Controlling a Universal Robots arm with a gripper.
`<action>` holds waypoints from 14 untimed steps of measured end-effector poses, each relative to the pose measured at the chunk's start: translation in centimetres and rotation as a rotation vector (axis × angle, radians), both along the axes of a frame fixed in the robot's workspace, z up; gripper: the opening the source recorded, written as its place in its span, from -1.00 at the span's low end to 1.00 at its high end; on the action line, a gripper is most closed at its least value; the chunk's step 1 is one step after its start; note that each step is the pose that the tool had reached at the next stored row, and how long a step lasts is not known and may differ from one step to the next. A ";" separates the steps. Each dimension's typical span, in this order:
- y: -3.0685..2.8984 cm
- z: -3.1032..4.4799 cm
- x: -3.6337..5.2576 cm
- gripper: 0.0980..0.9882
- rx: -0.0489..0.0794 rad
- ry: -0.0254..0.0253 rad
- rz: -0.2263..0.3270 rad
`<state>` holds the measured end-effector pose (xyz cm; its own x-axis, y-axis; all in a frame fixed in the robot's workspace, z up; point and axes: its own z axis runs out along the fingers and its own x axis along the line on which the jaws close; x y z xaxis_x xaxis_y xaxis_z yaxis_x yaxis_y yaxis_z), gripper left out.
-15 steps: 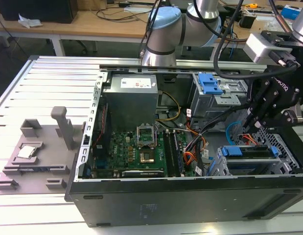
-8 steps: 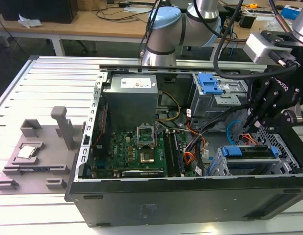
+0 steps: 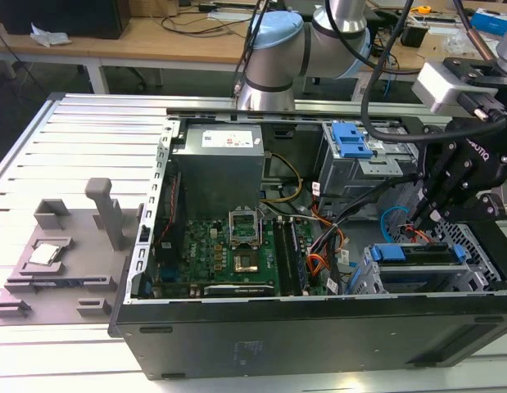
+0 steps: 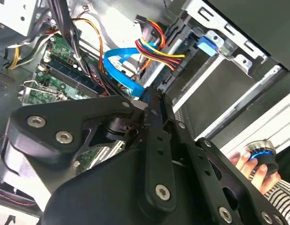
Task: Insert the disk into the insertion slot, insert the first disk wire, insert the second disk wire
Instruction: 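Insert the second disk wire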
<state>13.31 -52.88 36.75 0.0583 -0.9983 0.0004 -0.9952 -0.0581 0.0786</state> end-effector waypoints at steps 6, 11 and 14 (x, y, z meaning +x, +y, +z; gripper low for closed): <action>-1.08 -0.11 0.00 -0.85 0.000 0.0000 0.000; -1.14 -0.38 0.04 -0.85 0.000 0.0000 0.000; -1.14 -0.64 0.13 -0.85 0.000 0.0000 0.000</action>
